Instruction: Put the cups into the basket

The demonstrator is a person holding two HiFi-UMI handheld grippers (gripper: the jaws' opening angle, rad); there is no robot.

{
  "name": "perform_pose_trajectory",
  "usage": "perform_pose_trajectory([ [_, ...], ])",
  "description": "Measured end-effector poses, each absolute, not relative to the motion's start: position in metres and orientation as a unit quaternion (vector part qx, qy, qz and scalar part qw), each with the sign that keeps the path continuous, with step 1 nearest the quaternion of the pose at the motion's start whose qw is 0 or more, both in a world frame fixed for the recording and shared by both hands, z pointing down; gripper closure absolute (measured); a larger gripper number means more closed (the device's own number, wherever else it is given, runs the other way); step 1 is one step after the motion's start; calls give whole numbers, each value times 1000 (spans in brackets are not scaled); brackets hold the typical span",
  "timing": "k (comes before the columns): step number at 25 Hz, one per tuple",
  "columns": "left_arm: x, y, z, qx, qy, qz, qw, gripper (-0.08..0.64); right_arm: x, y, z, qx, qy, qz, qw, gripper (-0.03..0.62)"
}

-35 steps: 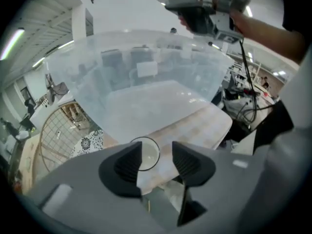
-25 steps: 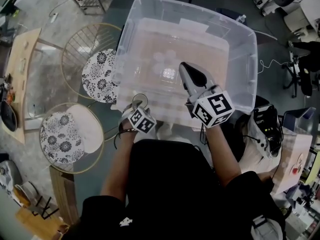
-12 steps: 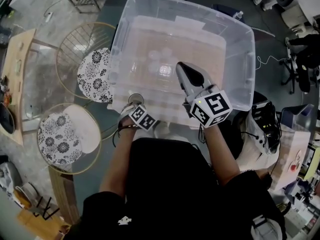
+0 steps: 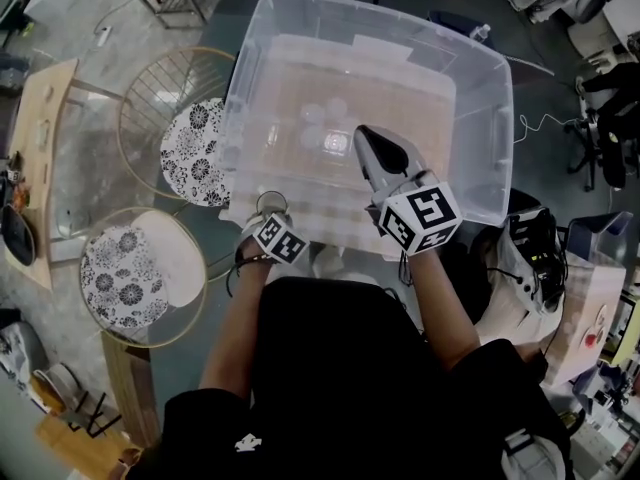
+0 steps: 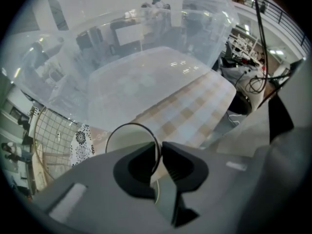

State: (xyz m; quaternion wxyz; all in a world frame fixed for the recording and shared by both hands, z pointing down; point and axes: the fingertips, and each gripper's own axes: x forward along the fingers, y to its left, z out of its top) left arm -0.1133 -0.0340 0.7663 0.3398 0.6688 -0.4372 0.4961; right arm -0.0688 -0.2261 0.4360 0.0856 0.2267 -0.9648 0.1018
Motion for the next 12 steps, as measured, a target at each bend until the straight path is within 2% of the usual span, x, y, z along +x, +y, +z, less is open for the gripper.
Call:
perform_pose_trajectory([
  [12,-99,-27,678,701,-464,451,299,508,-72,-231,429,230,-965,102,70,592],
])
